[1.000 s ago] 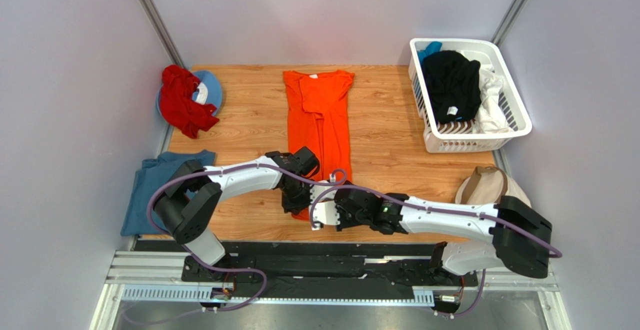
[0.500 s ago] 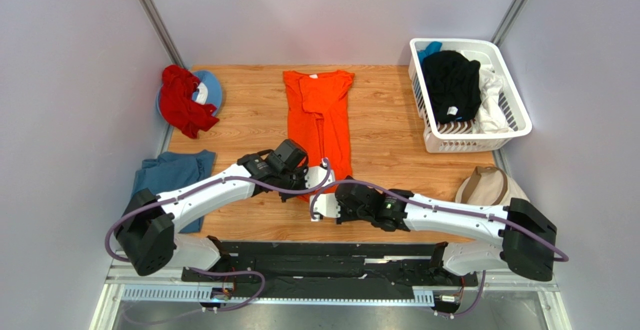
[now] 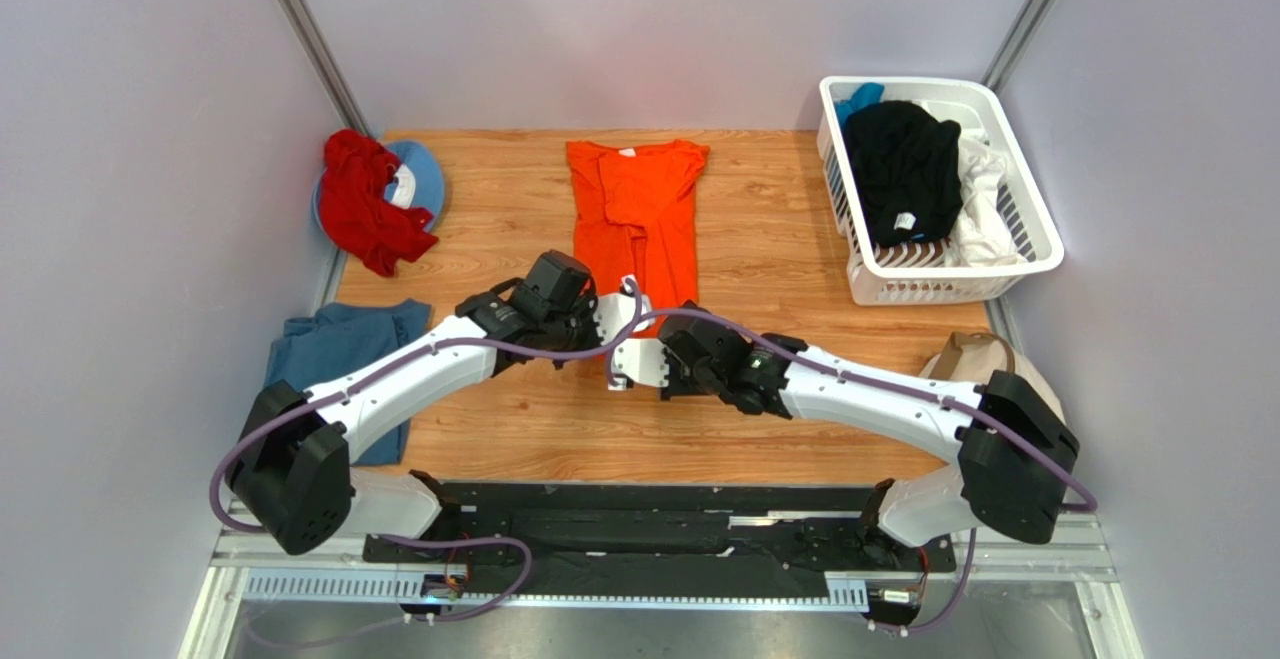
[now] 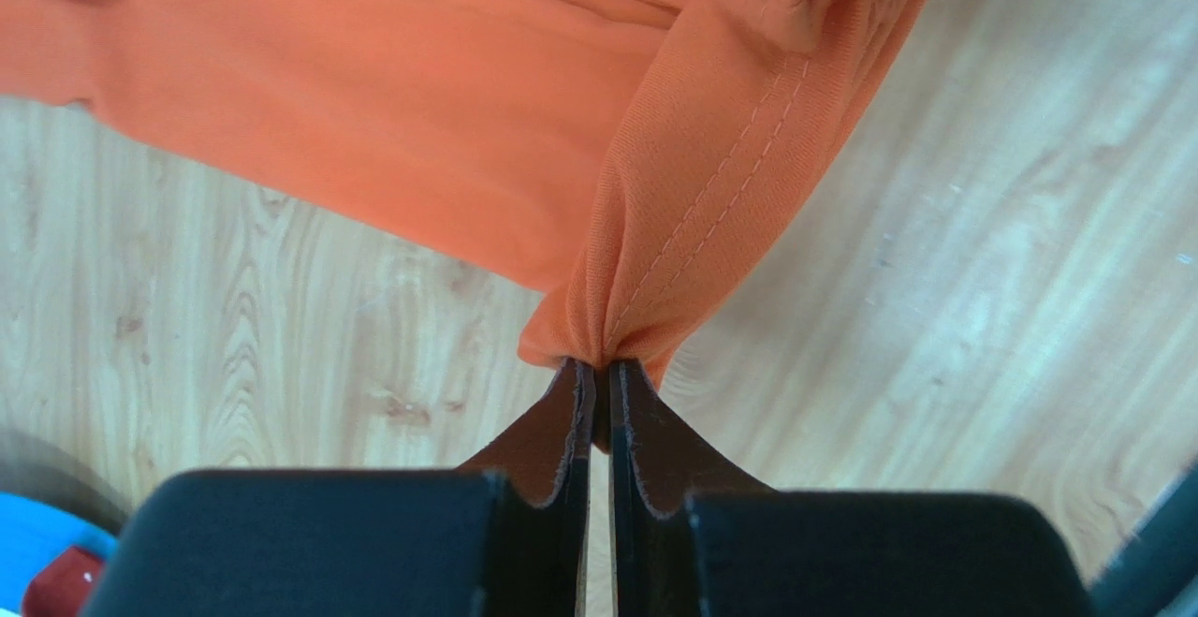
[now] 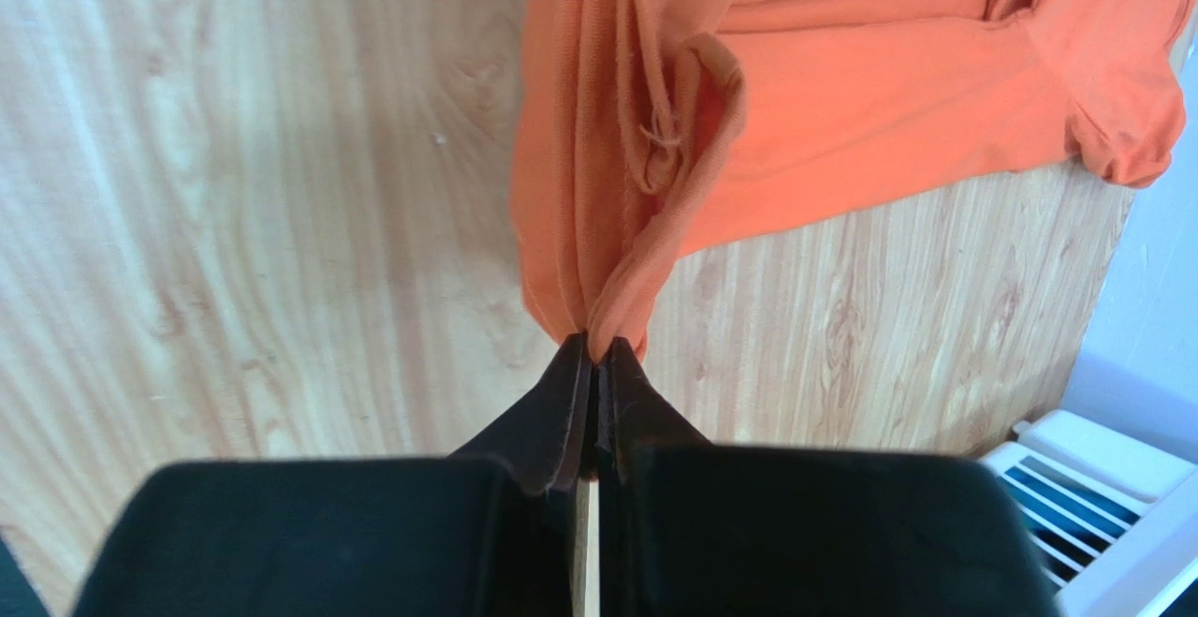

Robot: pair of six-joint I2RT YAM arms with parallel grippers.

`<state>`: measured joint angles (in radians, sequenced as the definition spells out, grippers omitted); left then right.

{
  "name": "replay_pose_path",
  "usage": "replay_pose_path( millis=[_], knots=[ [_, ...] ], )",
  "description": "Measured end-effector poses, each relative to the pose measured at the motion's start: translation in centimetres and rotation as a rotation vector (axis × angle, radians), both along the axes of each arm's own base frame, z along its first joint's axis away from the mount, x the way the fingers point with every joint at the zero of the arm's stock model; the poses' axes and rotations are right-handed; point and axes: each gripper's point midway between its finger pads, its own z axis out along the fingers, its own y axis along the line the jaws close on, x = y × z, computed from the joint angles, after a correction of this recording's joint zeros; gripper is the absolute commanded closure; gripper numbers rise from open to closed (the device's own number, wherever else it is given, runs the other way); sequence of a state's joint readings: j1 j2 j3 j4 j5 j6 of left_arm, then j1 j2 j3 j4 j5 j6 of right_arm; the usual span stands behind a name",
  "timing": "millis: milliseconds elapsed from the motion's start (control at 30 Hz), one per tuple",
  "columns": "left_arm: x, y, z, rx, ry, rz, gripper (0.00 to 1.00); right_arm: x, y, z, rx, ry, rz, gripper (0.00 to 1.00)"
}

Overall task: Fold and stack the t-shirts
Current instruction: Fold the tshirt

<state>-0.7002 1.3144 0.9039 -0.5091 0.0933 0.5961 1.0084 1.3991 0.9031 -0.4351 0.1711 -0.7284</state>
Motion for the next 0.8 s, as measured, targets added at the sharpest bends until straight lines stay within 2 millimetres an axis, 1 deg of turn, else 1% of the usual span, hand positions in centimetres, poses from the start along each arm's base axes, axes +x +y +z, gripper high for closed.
replay_pose_path(
  millis=[133, 267, 300, 467, 600, 667, 800],
  knots=[
    [2.4, 0.1, 0.1, -0.007, -0.021, 0.037, 1.0, 2.1, -0.4, 0.2, -0.023, 0.001, -0.018, 1.0],
    [5.0, -0.1, 0.1, -0.01, -0.033, 0.069, 1.0, 4.6, -0.8, 0.4, -0.038, -0.003, -0.04, 1.0],
    [5.8, -0.2, 0.2, -0.011, -0.038, 0.078, 1.0, 5.2, -0.8, 0.4, -0.041, -0.005, -0.045, 1.0],
    [8.5, -0.3, -0.2, 0.003, -0.051, 0.102, 1.0, 7.8, -0.7, 0.2, -0.071, -0.004, -0.055, 1.0],
    [10.6, -0.1, -1.2, 0.018, -0.044, 0.129, 1.0, 9.8, -0.3, -0.4, -0.091, -0.004, -0.063, 1.0],
    [11.1, -0.2, -1.9, 0.029, -0.032, 0.131, 1.0, 11.3, 0.2, -0.3, -0.087, -0.021, -0.071, 1.0],
    [12.9, -0.1, -3.0, 0.034, -0.022, 0.16, 1.0, 13.5, 0.8, -0.3, -0.088, -0.035, -0.081, 1.0]
  ],
)
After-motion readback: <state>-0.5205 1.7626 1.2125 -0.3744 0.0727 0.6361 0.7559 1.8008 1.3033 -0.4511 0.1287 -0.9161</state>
